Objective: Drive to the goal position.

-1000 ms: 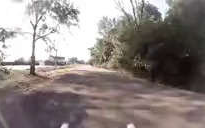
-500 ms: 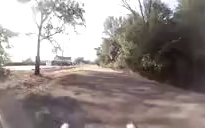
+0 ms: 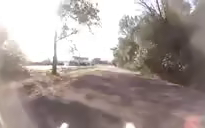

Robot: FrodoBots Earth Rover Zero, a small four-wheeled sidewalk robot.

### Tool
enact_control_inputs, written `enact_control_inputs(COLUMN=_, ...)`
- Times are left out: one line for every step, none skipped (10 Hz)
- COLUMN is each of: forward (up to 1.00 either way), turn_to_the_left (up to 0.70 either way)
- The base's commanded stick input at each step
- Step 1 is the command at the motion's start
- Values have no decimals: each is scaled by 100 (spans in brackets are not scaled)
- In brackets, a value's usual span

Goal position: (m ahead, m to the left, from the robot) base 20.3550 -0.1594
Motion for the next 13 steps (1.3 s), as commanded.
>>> enact_control_inputs(forward=70, turn_to_the_left=0)
enact_control_inputs(forward=70, turn_to_the_left=0)
enact_control_inputs(forward=70, turn_to_the_left=0)
enact_control_inputs(forward=70, turn_to_the_left=0)
enact_control_inputs(forward=70, turn_to_the_left=0)
enact_control_inputs(forward=70, turn_to_the_left=-1)
enact_control_inputs(forward=70, turn_to_the_left=-35)
enact_control_inputs(forward=70, turn_to_the_left=-35)
enact_control_inputs(forward=70, turn_to_the_left=-35)
enact_control_inputs(forward=70, turn_to_the_left=-20)
enact_control_inputs(forward=70, turn_to_the_left=0)
enact_control_inputs(forward=70, turn_to_the_left=0)
enact_control_inputs(forward=70, turn_to_the_left=0)
